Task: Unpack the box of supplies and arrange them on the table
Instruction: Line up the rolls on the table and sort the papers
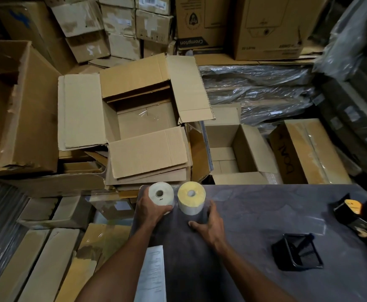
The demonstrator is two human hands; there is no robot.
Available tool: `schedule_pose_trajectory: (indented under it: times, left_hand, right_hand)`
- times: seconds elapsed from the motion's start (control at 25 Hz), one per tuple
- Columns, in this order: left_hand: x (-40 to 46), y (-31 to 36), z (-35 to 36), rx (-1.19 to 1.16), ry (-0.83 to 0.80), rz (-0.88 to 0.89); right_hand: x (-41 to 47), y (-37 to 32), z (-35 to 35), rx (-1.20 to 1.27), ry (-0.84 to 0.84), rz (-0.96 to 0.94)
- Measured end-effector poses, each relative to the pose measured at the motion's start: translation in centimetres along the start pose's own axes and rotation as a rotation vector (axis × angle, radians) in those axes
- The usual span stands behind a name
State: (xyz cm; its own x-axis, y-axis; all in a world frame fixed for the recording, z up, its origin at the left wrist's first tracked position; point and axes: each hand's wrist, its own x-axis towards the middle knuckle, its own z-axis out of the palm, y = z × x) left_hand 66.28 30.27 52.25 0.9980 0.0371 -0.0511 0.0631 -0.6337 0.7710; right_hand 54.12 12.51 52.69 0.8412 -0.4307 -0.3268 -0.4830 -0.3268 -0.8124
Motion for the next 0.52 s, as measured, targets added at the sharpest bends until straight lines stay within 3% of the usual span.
schedule_pose_trajectory:
  times: [0.28,0.4,0.52]
  left_hand:
    - [-2.2,-0.8,-0.7,0.027,-0.045,0.034]
    - [-6.5,-0.1,-1.1,-0.070,0.009,-0.087]
    - [-11.1,0.0,-0.9,-0.193,0.061,-0.036]
  right_hand:
    - [-3.4,1.2,-3.0,0.010,0.012,-0.025]
    - [-4.9,1.5,-4.0,-0.006,0.020,-0.045]
    - [-6.3,2.3,-4.9,-0.026,0.021,-0.052]
